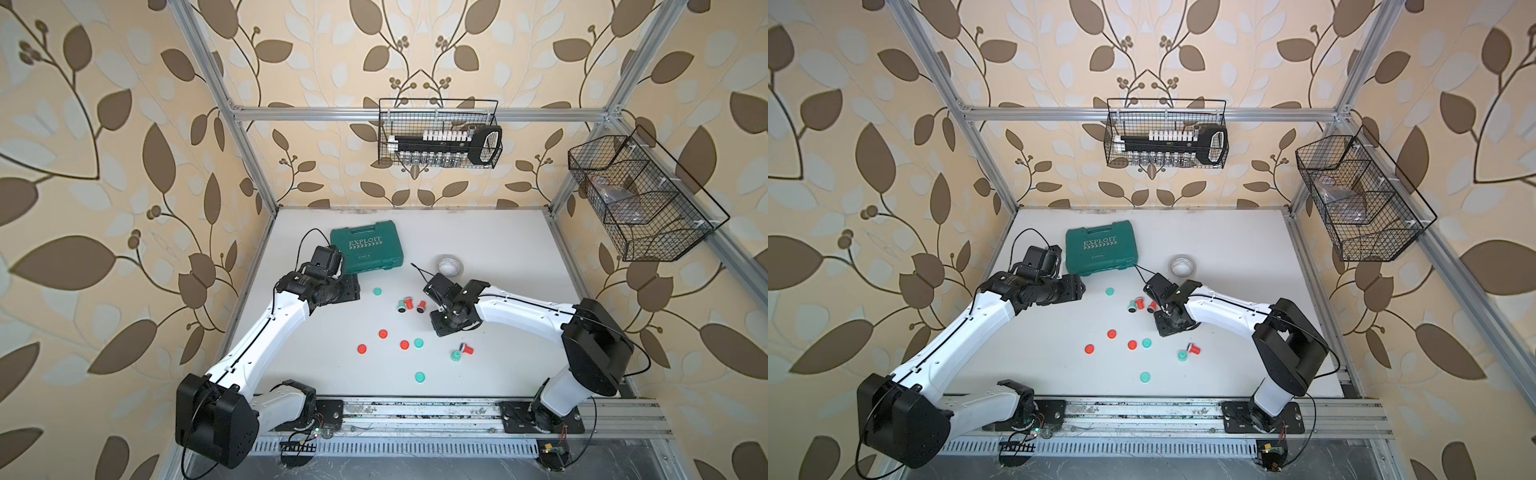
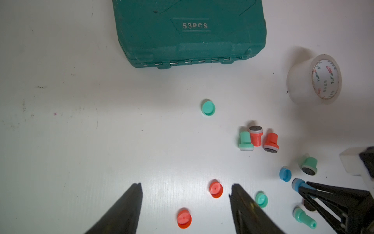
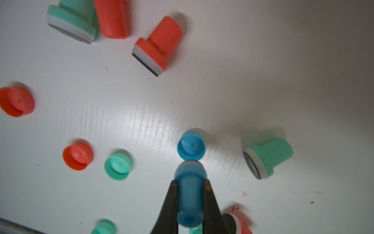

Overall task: Close the stamp cap
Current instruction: Close the cover of the stamp.

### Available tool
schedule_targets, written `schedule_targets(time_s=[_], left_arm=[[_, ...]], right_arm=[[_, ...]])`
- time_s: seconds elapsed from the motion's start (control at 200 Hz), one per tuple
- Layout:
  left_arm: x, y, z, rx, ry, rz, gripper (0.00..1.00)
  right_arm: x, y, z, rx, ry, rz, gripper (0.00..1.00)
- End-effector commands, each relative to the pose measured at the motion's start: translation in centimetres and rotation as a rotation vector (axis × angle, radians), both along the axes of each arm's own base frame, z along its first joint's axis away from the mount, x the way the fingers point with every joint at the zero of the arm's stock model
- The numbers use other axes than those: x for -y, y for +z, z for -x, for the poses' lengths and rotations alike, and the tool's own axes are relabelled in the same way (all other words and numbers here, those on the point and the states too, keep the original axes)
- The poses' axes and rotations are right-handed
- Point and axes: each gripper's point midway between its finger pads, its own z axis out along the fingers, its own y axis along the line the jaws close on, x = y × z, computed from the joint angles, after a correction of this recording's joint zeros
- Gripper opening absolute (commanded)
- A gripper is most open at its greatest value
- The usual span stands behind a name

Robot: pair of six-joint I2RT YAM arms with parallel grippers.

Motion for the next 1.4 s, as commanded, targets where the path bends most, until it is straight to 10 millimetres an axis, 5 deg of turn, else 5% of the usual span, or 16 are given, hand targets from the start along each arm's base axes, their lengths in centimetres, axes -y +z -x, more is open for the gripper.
schedule_targets(time_s=[0.0,1.395], left_arm=[[-0.3,1.8,-0.5,0.060,0.011,0.012,0.72],[-0.3,1.9,-0.4,0.066,0.003,0.012,0.72]], right_arm=[[-0.3,-0.9,0.1,0.006,0.015,0.022,0.00],[-0.5,-1.0,-1.2,0.036,0.027,0.094,0.00]])
